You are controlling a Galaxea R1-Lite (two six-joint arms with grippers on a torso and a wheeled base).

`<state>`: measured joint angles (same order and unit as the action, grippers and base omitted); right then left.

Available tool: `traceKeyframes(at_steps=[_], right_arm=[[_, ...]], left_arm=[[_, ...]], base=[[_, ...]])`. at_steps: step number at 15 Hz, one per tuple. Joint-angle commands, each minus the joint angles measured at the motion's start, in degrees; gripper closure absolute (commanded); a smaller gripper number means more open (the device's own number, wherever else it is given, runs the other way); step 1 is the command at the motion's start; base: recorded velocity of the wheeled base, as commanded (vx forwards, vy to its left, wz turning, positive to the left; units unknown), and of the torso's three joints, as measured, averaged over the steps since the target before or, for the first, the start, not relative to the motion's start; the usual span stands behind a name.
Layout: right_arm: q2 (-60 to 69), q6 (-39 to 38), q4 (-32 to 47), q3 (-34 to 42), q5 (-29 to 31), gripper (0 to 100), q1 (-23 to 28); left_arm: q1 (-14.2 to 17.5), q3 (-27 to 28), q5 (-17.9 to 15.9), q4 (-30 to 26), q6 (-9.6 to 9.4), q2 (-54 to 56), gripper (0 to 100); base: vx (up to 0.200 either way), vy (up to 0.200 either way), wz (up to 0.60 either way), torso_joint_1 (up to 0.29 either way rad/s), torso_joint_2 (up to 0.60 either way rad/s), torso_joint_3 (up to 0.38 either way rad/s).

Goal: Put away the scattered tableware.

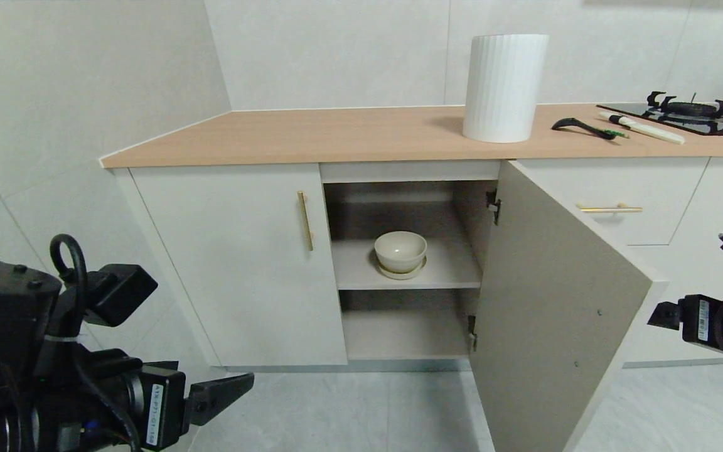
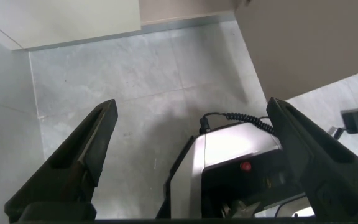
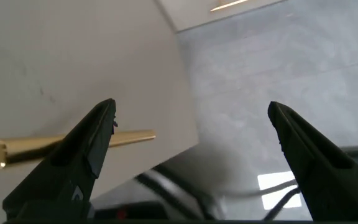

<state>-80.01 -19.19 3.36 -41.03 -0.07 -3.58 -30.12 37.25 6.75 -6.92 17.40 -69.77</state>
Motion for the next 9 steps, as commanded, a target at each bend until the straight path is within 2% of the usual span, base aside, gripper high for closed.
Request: traceKeyframes(at_steps=[1,3,5,9], right_arm=[[0.0,-2.1,0.0,0.6,0.1,0,-4.6],[-0.6,-3.0,-2.2,1.2,0.2,0,-7.4],[-1.4,-3.0,-8.6,3.5,0.2,0,-9.9],[-4.5,-3.0,-10.7,3.2,0.2,0,-14.3]], left_arm=[[0.0,0.0,0.0,0.0,0.01,0.0,0],[0.0,0.0,0.0,0.0,0.01,0.0,0],[0.0,0.0,0.0,0.0,0.01,0.0,0],[-0.3,-0.1,0.0,0.0,0.01,-0.3,0]], base=[[0.0,0.0,0.0,0.0,0.0,0.0],[0.0,0.0,0.0,0.0,0.0,0.0],[0.0,0.0,0.0,0.0,0.0,0.0],[0.0,0.0,0.0,0.0,0.0,0.0]])
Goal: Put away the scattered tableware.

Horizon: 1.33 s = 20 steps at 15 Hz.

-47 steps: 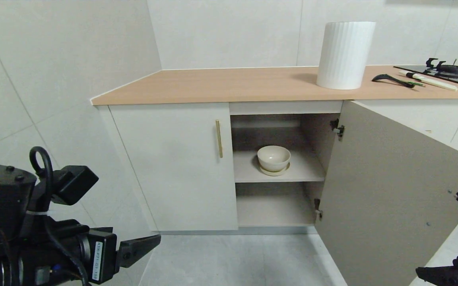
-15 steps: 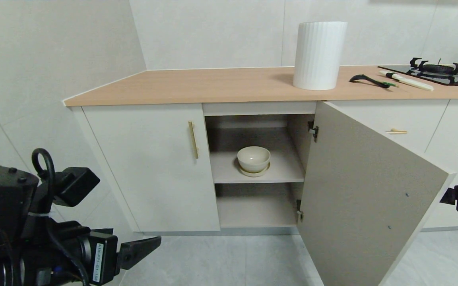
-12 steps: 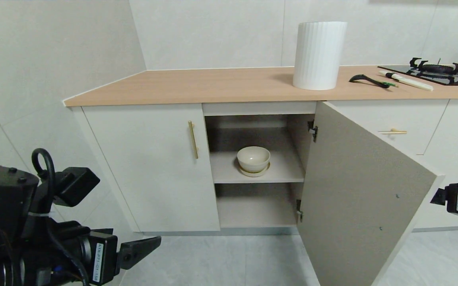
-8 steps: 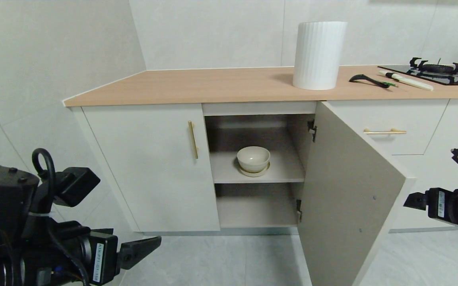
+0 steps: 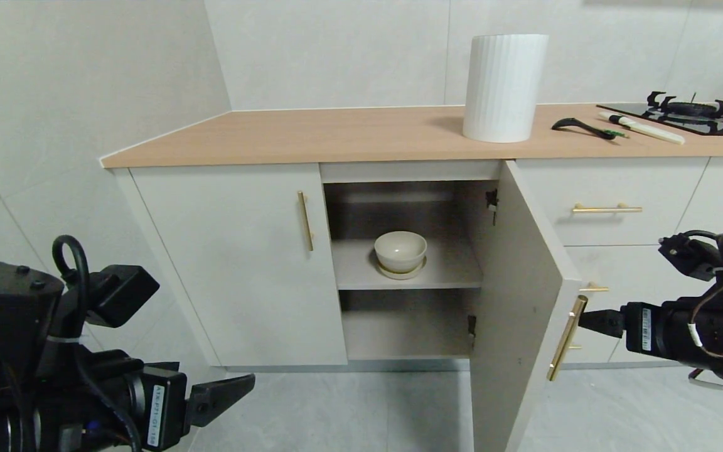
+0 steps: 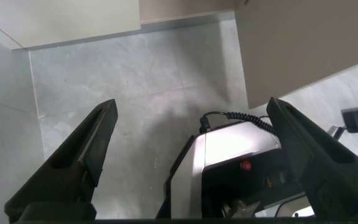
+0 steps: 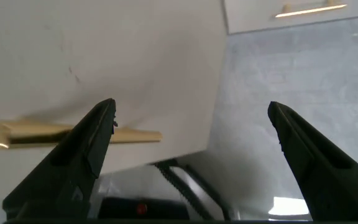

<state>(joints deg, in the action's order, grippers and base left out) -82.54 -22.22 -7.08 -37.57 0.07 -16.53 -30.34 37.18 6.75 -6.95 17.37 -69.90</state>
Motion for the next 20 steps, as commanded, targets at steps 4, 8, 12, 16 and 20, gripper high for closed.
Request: traceKeyframes(at_steps=[4,8,12,16,20], right_arm=[[-9.7,0.4,-12.3,-0.2,0.4,0,-6.5],[-18.7,2.5,-13.1,-9.1,-0.2,0,-7.3],[-26.5,5.3,-13.4,-15.8,-0.2,0,-8.2],[-31.3,4.2,-18.8,-16.8,0.4,0,-9.0],[-34.8,-1.9,-25.7,-18.2,1.9,0,-9.7]], left_arm=[[-0.2,0.2,0.1,0.0,0.03,0.2,0],[-0.2,0.3,0.1,0.0,0.12,0.2,0],[-0.2,0.0,0.1,1.8,0.38,0.8,0],[-0.2,-0.7,0.1,3.5,0.29,0.6,0],[-0.2,-1.4,0.1,4.8,0.21,-0.1,0]], base=[[0.0,0.0,0.0,0.0,0.0,0.0],[0.0,0.0,0.0,0.0,0.0,0.0],[0.0,0.0,0.0,0.0,0.0,0.0],[0.0,0.0,0.0,0.0,0.0,0.0],[0.0,0.0,0.0,0.0,0.0,0.0]])
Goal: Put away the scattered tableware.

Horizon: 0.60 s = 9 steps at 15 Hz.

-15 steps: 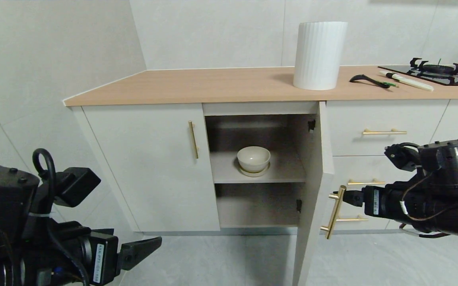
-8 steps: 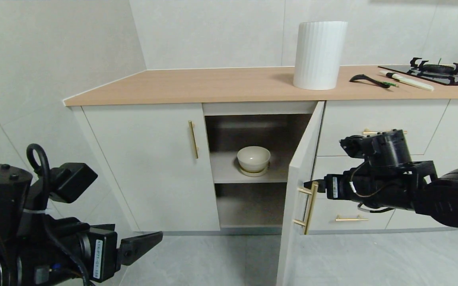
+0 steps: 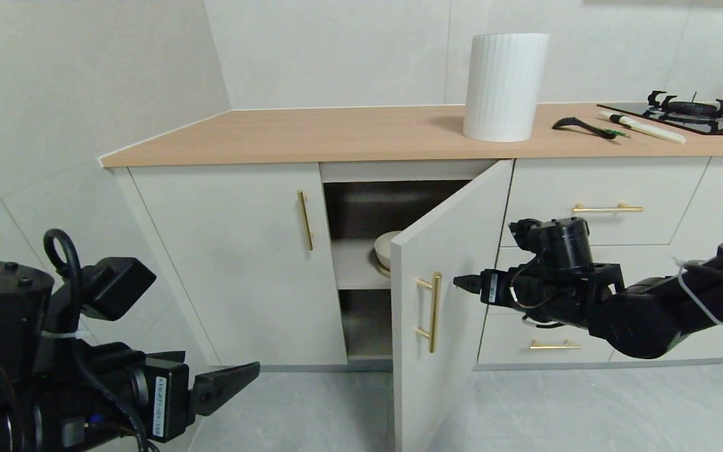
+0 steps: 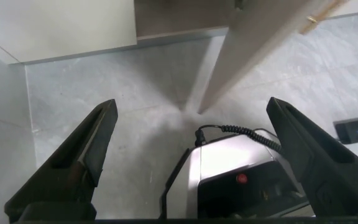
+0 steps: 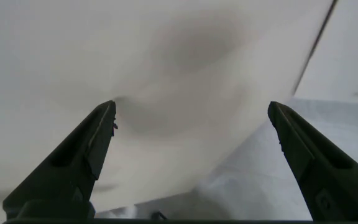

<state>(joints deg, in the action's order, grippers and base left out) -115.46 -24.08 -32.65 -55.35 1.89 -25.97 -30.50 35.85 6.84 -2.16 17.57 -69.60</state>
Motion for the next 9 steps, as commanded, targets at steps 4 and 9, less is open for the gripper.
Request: traceKeyframes(at_steps=[4,9], right_arm=[[-4.1,-2.2,-0.7,-2.6,1.3,0,-0.5],[-9.1,-6.1,-3.8,-7.1,7.1,0,-0.9]], left_arm=[[0.0,-0.1,0.0,0.0,-0.08,-0.2,0],[0.0,-0.3,0.0,0.0,-0.16,-0.2,0]], base=[[0.0,0.0,0.0,0.0,0.0,0.0],[0.16,0.0,0.0,-0.001,0.0,0.004]])
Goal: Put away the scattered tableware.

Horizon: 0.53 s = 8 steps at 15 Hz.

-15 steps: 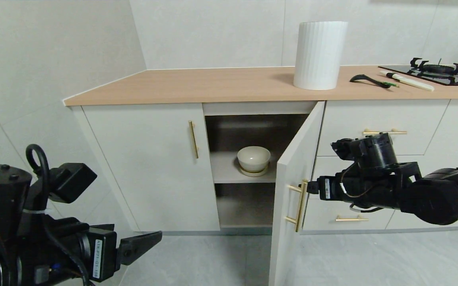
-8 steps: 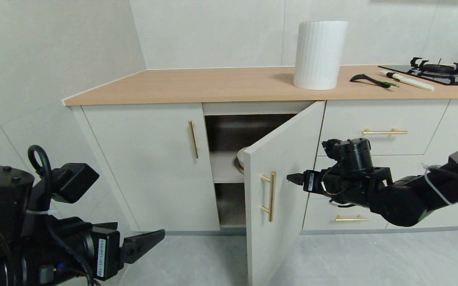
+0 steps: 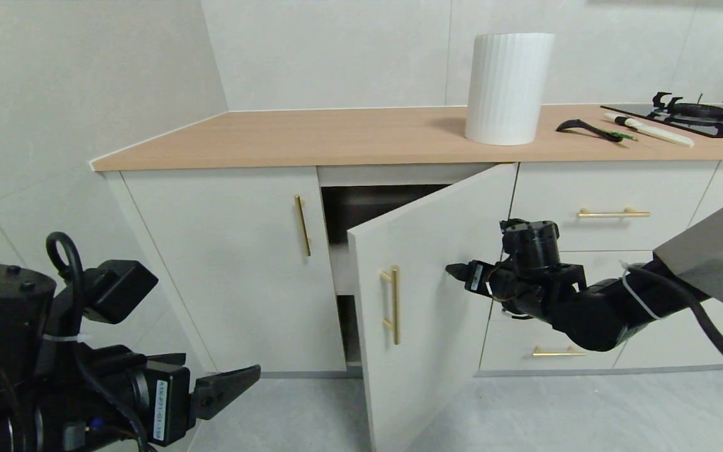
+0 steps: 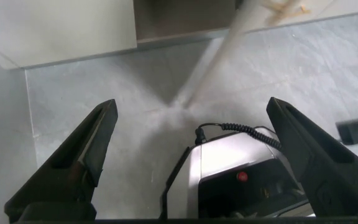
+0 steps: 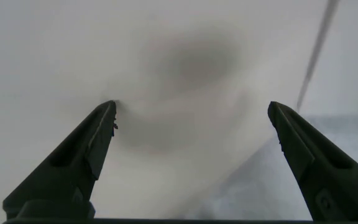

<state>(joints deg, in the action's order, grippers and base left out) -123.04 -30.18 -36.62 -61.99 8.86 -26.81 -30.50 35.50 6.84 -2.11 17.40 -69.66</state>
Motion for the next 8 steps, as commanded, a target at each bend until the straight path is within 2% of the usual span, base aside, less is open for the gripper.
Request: traceKeyframes(at_steps=[1,3,8], right_arm=[[-1.6,-0.1,0.1,-0.6,0.1,0,-0.1],[-1.6,-0.1,0.0,-0.6,0.2,0,-0.1],[-2.0,-0.7,-2.8,-0.7,0.5,0,-0.1]], left_arm=[[0.0,-0.1,0.0,0.0,0.01,-0.1,0],[-0.1,-0.1,-0.1,0.0,-0.08,0.0,0],[-0.7,-0.2,-0.1,0.0,0.01,-0.2,0]], base=[[0.2,0.0,0.0,0.017,0.0,-0.002],[0.2,0.0,0.0,0.002,0.0,-0.002],[0.0,0.0,0.0,0.0,0.0,0.0]])
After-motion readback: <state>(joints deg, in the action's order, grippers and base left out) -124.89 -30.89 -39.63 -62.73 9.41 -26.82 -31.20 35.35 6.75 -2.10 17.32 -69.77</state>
